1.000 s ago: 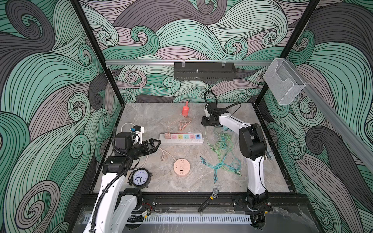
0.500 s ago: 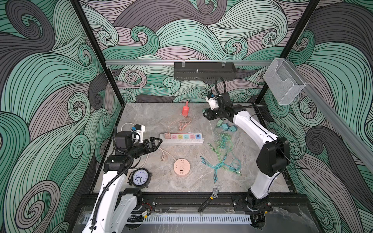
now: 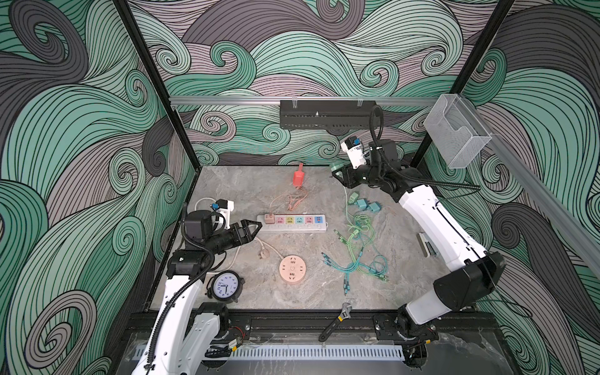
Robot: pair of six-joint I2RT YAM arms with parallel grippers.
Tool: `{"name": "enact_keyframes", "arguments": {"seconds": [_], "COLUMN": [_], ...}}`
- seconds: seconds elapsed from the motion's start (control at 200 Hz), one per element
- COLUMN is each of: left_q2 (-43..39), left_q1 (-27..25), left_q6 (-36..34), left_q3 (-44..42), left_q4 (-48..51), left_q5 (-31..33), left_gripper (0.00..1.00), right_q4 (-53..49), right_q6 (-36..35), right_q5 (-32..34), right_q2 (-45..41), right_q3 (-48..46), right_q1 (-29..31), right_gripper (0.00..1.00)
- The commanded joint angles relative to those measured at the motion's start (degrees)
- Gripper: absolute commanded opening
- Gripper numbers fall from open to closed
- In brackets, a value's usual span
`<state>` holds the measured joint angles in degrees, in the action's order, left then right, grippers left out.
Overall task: Insert the plug
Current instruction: 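Raise the light green charger high toward the back wall with the right gripper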
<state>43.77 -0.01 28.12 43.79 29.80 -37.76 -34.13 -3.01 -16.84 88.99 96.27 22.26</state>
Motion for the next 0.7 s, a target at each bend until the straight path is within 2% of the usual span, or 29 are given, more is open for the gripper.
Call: {"name": "enact_keyframes", "arguments": {"seconds": [0.0, 0.695], "left_q2": [-0.4, 0.35], "left_q1": [0.59, 0.54], "left_q6": [1.64, 2.99], "left_q3": [-0.59, -2.48], "left_q4": [-3.0, -5.18], "left_q5": [-2.42, -2.85], "left_gripper": [0.79, 0.79], "right_q4": [0.36, -0.58], "right_q6": [-0.65, 4.67], "right_q5": [-2.38, 2.58], "right_q2": [-2.44, -5.88], "right_q3": [2.56, 19.08], "right_q1": [-0.37, -6.24], "right_gripper": [0.33, 0.32]}}
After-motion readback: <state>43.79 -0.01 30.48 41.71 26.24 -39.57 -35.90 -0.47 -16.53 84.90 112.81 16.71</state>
